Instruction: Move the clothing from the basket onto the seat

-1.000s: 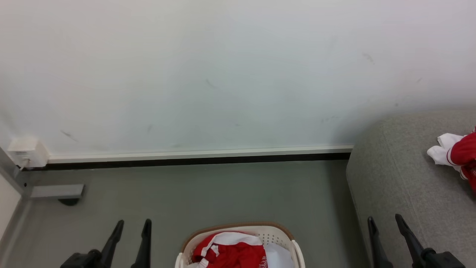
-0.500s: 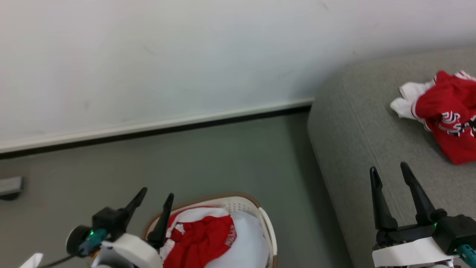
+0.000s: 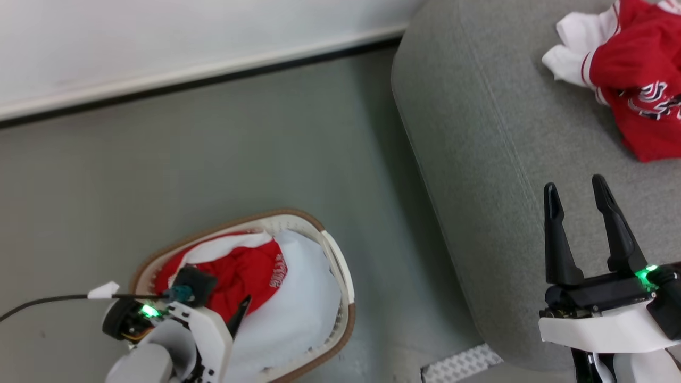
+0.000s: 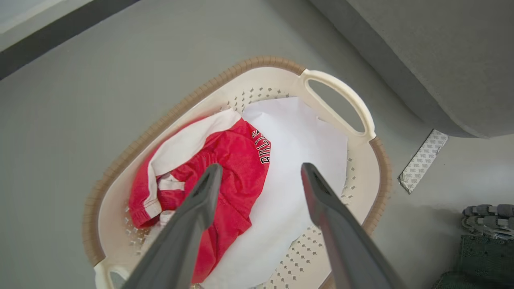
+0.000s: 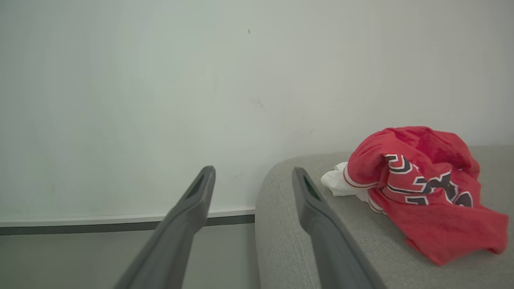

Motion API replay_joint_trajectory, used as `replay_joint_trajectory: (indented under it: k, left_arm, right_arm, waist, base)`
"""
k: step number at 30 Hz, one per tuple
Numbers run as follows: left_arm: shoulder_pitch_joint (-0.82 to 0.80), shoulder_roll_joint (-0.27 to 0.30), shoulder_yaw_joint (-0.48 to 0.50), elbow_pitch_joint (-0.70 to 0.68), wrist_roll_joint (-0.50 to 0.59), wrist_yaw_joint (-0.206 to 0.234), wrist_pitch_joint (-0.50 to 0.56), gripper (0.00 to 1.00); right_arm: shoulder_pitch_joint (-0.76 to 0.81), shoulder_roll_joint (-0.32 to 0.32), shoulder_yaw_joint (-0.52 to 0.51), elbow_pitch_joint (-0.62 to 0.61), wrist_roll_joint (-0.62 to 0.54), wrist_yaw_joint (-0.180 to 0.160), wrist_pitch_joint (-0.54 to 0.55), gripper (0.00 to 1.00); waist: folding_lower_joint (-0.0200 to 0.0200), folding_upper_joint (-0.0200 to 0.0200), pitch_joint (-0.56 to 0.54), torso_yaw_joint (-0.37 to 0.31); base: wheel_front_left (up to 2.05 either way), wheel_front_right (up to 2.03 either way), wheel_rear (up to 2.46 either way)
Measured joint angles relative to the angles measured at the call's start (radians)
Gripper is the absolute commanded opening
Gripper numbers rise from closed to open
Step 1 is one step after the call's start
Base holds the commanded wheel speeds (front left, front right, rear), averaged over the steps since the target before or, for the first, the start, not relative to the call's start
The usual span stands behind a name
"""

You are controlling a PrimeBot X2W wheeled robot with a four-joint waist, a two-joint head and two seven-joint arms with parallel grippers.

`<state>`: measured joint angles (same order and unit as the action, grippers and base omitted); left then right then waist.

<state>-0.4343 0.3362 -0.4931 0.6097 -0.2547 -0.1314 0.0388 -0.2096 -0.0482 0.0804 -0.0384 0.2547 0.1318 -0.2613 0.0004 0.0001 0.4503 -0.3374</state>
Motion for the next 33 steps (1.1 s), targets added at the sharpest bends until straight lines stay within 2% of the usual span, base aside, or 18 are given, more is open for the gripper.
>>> replay_joint_trajectory:
  k: [11,25,29,33]
  left_arm:
    - [-0.139,0.038,-0.036,0.181,-0.020,0.000,-0.008,1.00]
    - [-0.283,0.077,-0.145,0.231,-0.059,0.000,-0.039,1.00]
    - [-0.322,0.094,-0.160,0.258,-0.062,0.000,-0.040,1.00]
    - [-0.353,0.087,-0.166,0.290,-0.064,0.001,-0.054,1.00]
  right_arm:
    - [-0.077,0.000,0.005,-0.091,0.039,0.000,0.000,1.00]
    - [-0.098,0.000,0.002,-0.172,0.053,0.000,0.000,1.00]
    - [-0.098,0.000,-0.011,-0.202,0.052,0.000,0.000,1.00]
    - [-0.091,0.000,-0.012,-0.222,0.047,0.000,0.000,1.00]
  waist:
    - [-0.0001,-0.0001,0.186,-0.057]
    - [-0.0002,0.0000,0.362,-0.082]
    - [-0.0002,-0.0001,0.407,-0.081]
    - [-0.0002,-0.0001,0.434,-0.072]
  base:
    - [0.00,0.00,0.00]
    - [0.00,0.00,0.00]
    - [0.00,0.00,0.00]
    - [0.00,0.00,0.00]
